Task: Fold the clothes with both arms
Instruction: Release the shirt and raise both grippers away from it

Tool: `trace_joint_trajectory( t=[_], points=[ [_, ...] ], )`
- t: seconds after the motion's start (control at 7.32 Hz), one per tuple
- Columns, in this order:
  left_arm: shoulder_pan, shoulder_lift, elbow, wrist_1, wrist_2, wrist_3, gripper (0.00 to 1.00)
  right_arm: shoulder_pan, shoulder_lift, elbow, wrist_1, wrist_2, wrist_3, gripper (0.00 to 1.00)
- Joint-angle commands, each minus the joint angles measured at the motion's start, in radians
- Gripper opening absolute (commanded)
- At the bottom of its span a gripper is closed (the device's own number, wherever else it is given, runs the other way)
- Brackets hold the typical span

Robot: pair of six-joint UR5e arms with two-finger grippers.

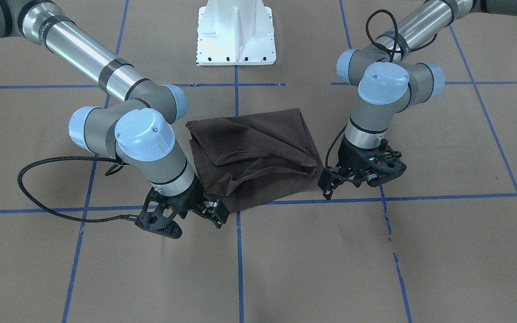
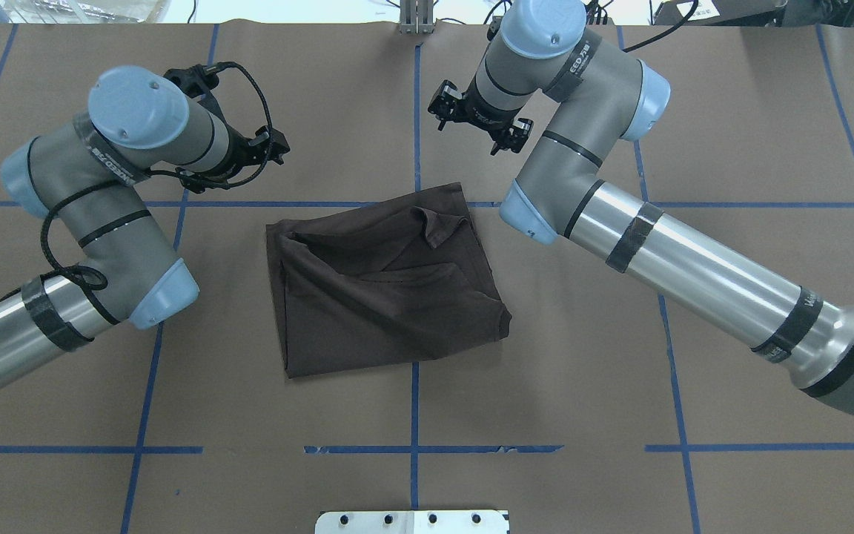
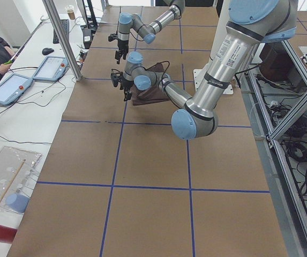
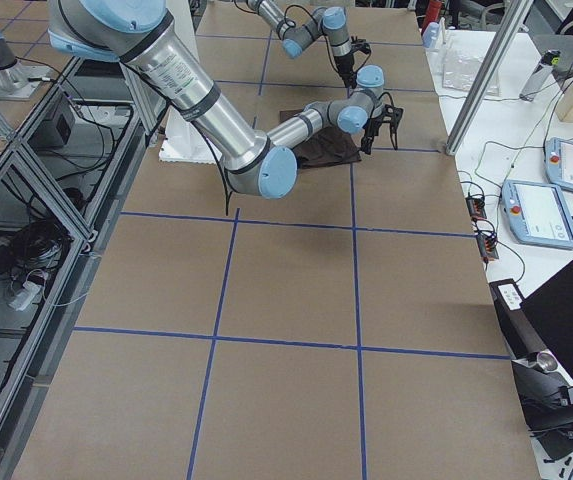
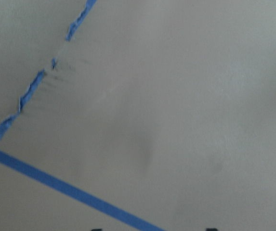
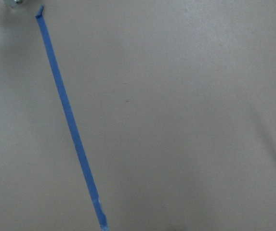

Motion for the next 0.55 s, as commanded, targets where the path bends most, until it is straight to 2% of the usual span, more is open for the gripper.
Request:
trace_joint_trajectory(
  t=[0.0, 0.27, 0.41],
  points=[
    [-0.095, 0.017, -0.020, 0.006, -0.079, 0.131, 1.00, 0.001, -0.023, 0.086, -0.040, 0.069, -0.006, 1.00],
    [-0.190, 0.047, -0.040, 0.029, -0.131, 0.285, 1.00, -0.054, -0.027, 0.203, -0.261, 0.042, -0.035, 1.00],
    [-0.220, 0.067, -0.040, 0.029, -0.132, 0.335, 1.00, -0.111, -0.025, 0.241, -0.347, -0.048, -0.090, 1.00]
  ],
)
